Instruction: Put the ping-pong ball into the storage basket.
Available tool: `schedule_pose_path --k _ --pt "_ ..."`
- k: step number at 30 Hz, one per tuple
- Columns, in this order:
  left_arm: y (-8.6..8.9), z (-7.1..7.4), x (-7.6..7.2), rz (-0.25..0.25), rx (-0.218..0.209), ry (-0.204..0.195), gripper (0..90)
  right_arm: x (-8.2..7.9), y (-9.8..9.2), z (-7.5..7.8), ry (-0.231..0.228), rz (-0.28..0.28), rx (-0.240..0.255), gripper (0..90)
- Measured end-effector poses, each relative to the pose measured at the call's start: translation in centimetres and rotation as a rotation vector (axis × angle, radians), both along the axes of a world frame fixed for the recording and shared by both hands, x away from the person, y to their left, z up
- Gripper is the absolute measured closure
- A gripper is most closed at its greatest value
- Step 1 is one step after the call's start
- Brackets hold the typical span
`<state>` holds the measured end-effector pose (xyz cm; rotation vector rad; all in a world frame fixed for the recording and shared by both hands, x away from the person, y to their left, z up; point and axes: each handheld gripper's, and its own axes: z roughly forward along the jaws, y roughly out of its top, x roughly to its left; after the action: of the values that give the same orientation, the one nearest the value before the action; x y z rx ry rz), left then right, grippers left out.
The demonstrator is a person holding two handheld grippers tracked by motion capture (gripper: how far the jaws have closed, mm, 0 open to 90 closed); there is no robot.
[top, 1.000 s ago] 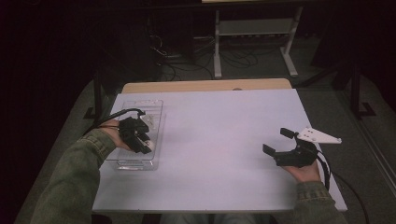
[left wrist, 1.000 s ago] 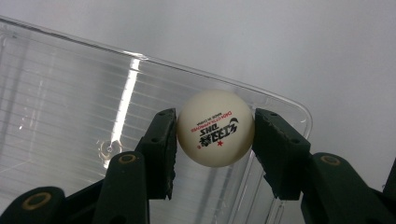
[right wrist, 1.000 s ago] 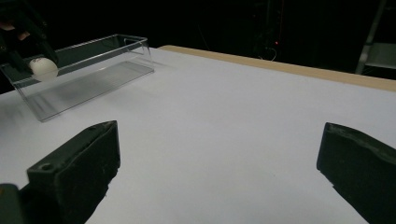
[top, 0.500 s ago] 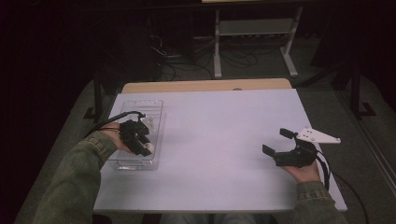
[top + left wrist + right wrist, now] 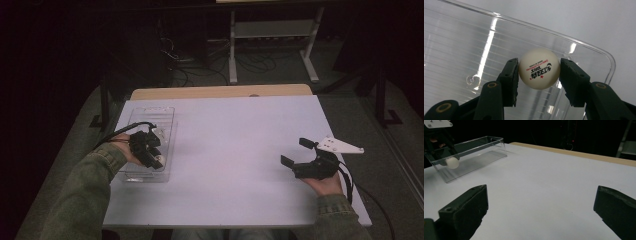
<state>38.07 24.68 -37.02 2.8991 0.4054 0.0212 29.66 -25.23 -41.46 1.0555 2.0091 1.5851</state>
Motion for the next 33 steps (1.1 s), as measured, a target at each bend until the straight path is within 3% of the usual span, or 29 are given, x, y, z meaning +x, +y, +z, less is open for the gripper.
schedule_pose_path --k 5,14,22,26,33 --pt "-0.5 -0.3 0.2 -0.012 -0.001 0.003 50.5 0.0 0.0 0.0 -0.001 0.000 0.000 0.0" --pt "-0.4 -0.2 0.5 0.027 0.002 0.010 48.3 0.0 -0.1 0.0 -0.002 -0.001 0.002 0.0" --pt "-0.1 0.3 0.4 0.059 -0.002 -0.016 30.5 0.0 0.0 0.0 0.001 -0.002 -0.001 0.0" --pt "0.1 0.5 0.3 0.091 0.005 -0.037 14.5 0.0 0.0 0.0 0.003 0.002 -0.002 0.0" --pt "0.6 1.0 0.3 0.142 -0.021 -0.080 2.2 -0.1 0.1 0.0 0.004 -0.001 -0.002 0.0"
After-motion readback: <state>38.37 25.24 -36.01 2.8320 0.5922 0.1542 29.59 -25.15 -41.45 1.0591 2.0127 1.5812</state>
